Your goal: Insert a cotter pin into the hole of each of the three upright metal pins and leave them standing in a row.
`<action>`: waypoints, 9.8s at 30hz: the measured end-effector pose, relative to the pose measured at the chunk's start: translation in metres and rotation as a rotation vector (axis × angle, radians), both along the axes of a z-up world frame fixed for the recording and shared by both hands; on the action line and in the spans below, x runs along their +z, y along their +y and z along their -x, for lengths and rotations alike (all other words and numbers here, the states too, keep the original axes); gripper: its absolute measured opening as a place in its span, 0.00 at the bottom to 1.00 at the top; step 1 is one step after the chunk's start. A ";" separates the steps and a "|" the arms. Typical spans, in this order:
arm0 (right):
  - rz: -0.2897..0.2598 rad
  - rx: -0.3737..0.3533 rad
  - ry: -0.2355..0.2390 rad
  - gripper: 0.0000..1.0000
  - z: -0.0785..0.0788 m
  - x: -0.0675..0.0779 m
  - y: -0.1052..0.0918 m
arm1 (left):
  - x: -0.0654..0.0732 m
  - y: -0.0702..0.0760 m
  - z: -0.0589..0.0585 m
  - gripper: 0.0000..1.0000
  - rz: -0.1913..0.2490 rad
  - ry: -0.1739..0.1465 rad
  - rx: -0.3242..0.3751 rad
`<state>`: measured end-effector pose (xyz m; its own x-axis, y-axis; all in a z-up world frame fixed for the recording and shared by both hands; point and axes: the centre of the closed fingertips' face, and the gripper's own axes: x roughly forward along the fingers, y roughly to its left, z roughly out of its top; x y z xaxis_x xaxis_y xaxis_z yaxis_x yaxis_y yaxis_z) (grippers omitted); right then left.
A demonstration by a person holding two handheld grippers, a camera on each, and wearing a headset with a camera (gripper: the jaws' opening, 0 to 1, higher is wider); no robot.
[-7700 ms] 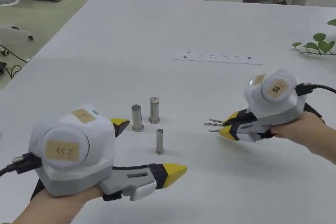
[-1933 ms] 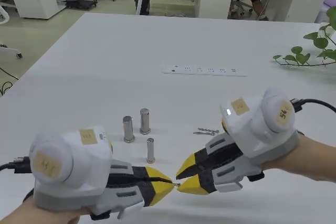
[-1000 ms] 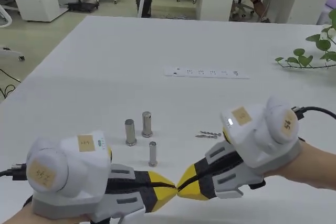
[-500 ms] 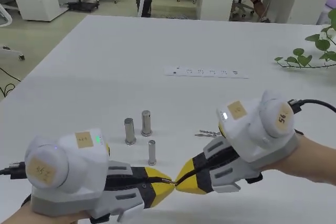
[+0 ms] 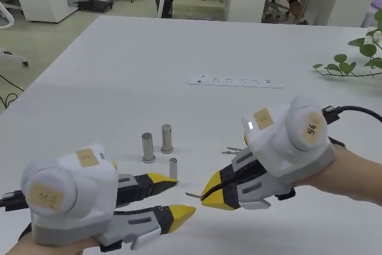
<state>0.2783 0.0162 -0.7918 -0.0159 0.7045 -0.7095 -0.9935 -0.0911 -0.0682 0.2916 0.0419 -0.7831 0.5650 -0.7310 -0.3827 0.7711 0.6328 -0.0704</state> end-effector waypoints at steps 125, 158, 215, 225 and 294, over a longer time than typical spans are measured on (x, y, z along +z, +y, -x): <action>0.120 -0.167 -0.118 0.11 -0.079 -0.022 0.033 | -0.060 0.017 -0.079 0.07 -0.033 0.051 0.250; 0.116 -0.208 -0.106 0.04 -0.083 -0.028 0.036 | -0.063 0.016 -0.079 0.08 -0.031 0.057 0.244; 0.044 -0.399 -0.019 0.15 -0.101 -0.024 0.008 | -0.070 0.025 -0.080 0.23 -0.036 0.116 0.260; -0.193 -0.548 0.110 0.22 -0.127 -0.003 0.023 | -0.061 0.031 -0.071 0.35 -0.027 0.100 0.240; -0.275 -0.509 0.057 0.13 -0.143 -0.010 0.035 | -0.004 0.032 -0.037 0.81 0.070 0.011 0.236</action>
